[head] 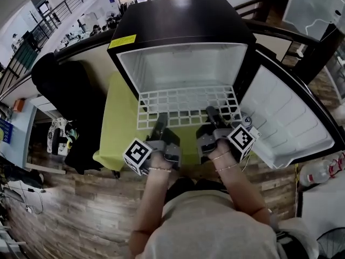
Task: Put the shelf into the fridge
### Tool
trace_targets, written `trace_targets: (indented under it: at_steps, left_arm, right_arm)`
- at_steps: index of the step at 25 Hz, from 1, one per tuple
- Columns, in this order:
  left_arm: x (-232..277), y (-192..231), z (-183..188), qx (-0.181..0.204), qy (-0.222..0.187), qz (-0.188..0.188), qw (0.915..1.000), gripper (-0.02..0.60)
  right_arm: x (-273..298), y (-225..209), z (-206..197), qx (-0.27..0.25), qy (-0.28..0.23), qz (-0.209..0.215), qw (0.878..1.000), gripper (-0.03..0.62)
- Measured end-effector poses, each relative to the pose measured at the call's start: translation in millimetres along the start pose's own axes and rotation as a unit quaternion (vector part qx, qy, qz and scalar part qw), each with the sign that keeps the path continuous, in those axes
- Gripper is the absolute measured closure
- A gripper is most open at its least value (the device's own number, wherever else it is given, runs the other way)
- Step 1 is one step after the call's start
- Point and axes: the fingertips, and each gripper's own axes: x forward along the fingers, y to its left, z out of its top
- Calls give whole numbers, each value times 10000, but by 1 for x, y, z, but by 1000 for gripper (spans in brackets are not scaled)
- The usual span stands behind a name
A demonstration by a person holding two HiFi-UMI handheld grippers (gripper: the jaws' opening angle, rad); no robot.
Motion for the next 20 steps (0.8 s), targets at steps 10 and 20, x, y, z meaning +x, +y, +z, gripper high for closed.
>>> trace_targets:
  at_steps: [10, 20]
  left_arm:
    - [24, -1, 15, -85, 250, -65, 9996, 543]
    - [27, -1, 23, -119, 320, -129, 9993, 544]
  right_arm:
    - [14, 4, -1, -110, -259, -45, 9996, 560]
    - [17, 5, -8, -129, -347, -48, 9993, 559]
